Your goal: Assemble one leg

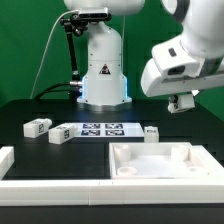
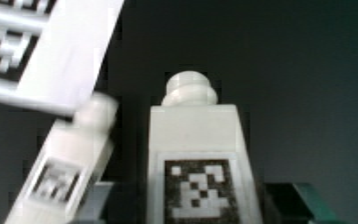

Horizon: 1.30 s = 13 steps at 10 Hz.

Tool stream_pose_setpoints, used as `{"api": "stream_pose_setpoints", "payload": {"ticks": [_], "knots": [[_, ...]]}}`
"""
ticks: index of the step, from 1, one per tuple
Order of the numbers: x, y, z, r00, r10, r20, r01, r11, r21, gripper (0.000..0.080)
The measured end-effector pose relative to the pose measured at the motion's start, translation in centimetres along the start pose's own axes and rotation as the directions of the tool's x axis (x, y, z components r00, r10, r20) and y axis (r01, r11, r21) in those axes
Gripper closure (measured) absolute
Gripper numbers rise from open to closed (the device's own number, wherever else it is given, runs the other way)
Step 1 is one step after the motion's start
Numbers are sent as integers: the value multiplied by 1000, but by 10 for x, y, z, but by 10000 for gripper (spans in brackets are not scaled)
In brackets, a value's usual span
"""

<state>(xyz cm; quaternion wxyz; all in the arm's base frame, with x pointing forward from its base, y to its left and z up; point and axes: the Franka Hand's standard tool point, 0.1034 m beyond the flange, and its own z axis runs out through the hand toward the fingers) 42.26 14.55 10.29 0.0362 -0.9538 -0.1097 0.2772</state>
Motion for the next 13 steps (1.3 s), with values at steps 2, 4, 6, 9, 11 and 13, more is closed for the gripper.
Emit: {"api": "stream_pose_setpoints", "payload": {"ticks": [2, 4, 6, 9, 11, 13], "knots": [[23, 11, -36, 978, -10, -208, 8, 1000, -8, 509], [20, 13, -27, 939, -10, -343, 1, 1000, -28, 509], [33, 21, -34, 832, -47, -553, 14, 998, -62, 509], [72, 41, -66, 697, -132, -705, 57, 990, -129, 509], [102, 42, -97, 674, -136, -726, 64, 990, -126, 509], [108, 43, -100, 662, -137, -737, 63, 990, -127, 509]]}}
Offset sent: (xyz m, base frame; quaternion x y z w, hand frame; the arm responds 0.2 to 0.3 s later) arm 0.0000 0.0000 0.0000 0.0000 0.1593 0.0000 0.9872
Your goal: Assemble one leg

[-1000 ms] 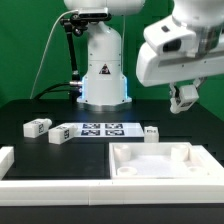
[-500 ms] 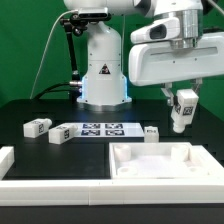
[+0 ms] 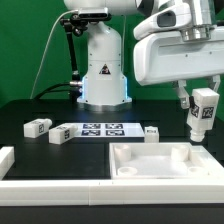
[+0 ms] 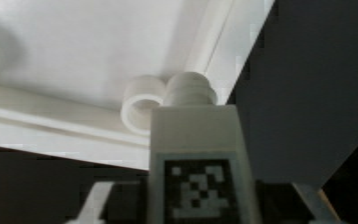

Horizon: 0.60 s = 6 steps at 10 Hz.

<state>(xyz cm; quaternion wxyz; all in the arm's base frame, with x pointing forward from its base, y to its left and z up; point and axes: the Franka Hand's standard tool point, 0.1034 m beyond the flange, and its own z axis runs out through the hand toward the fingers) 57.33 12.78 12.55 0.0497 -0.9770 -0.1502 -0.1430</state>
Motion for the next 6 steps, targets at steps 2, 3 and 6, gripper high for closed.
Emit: {"api": "stream_pose_setpoints", "payload": {"ticks": [2, 3, 6], "knots": [[-2, 1, 1, 1000, 1, -18, -1, 1000, -5, 509], [4, 4, 1, 997, -5, -74, 4, 1000, -18, 509], [24, 15, 17, 991, -4, -130, 0, 1000, -27, 509]]}}
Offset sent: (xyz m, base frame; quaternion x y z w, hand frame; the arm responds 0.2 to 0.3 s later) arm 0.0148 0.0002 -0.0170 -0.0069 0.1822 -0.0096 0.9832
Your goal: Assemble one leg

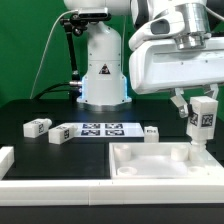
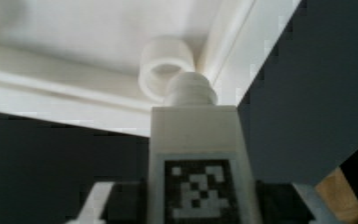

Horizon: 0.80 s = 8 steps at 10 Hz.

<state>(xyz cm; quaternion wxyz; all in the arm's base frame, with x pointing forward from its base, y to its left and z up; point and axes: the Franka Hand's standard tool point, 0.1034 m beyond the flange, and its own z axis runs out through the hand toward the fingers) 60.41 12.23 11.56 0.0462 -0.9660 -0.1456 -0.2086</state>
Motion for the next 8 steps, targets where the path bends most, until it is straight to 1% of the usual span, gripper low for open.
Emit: {"api": "stream_pose_setpoints", "payload": {"ticks": [1, 2, 3, 5, 8], "knots": [[5, 3, 5, 1000, 4, -4, -4, 1000, -1, 509], [4, 7, 10, 1000, 6, -1, -6, 1000, -1, 509], [3, 10, 16, 1000, 11, 3, -11, 1000, -2, 509], [-7, 12, 27, 1000, 16, 1, -16, 1000, -6, 509], [-12, 10, 32, 1000, 17, 6, -17, 1000, -4, 509]]}}
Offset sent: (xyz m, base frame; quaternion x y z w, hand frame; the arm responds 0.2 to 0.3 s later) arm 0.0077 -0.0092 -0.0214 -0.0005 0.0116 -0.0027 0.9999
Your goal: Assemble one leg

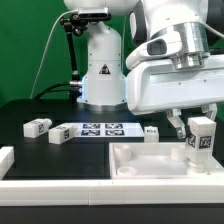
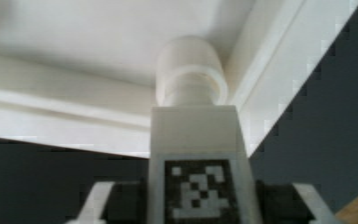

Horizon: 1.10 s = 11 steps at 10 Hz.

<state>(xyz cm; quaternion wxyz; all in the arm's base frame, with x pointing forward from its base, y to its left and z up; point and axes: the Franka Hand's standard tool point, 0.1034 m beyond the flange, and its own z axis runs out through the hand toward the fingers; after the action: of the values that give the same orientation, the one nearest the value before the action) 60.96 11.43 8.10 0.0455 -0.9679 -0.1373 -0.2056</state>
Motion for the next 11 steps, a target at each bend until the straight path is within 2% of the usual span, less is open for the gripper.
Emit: {"api": "stream_pose_setpoints", "payload": {"ticks": [2, 7, 8, 9, 10, 11], "knots": [[-7, -2, 10, 1000, 1, -5, -1, 1000, 0, 509], [-5, -2, 11, 998, 0, -55, -1, 1000, -12, 509], [-5, -2, 11, 998, 0, -55, -1, 1000, -12, 322], [-5, -2, 11, 998, 0, -55, -1, 1000, -12, 194], [-5, -2, 11, 998, 0, -55, -1, 1000, -12, 194], [-5, -2, 11, 998, 0, -55, -1, 1000, -12, 161]]}}
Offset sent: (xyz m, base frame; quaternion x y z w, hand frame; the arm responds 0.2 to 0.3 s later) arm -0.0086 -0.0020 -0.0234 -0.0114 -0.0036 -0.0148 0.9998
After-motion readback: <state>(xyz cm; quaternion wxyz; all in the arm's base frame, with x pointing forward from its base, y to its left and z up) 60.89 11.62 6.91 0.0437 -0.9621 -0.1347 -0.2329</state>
